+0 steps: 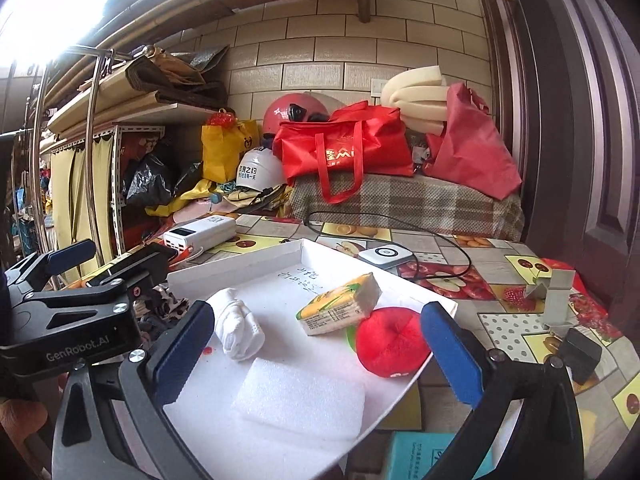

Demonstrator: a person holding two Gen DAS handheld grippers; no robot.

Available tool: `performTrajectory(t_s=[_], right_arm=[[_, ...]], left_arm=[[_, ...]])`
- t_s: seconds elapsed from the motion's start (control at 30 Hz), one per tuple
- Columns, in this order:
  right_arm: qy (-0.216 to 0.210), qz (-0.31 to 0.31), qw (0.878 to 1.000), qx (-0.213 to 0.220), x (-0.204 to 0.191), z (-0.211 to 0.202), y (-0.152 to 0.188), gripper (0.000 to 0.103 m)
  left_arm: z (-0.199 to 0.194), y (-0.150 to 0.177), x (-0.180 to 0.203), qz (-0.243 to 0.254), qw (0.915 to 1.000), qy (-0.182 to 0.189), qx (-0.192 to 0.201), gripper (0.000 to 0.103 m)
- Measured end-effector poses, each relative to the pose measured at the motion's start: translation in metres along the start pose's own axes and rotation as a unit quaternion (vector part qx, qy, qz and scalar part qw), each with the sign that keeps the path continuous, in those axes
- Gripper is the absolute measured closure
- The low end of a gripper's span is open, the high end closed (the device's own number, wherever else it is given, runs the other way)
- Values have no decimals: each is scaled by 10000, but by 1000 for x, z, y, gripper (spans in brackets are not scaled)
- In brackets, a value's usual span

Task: Organize soft objects
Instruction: 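Grasp the pink fluffy ball with the left tool while the right tool grasps the green sponge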

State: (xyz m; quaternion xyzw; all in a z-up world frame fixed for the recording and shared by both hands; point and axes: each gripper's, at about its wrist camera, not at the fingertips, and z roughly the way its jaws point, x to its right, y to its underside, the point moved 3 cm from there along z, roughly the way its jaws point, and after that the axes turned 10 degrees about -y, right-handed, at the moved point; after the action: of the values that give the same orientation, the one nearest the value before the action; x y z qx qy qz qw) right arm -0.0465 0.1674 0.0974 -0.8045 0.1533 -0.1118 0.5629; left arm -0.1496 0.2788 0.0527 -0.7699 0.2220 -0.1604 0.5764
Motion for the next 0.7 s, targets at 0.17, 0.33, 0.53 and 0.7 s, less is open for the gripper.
performTrajectory(t_s=[0.17,0.33,0.53,0.7], right_arm=[[199,48,9998,-7,9,-35,12,0],[144,293,9993,-200,40,-72,28,0],[182,817,9949,-566,97,-116,51,0],[-58,1219,9842,-1280,137,-139,74,0]], left_arm=[[-18,5,11,208,9985,500,-7,0],[-41,12,32,499,9929,1081,-37,0],[-79,26,75,1060,9657,2360,-196,0],[-113,43,132,2026,9299,3057,-285,0]])
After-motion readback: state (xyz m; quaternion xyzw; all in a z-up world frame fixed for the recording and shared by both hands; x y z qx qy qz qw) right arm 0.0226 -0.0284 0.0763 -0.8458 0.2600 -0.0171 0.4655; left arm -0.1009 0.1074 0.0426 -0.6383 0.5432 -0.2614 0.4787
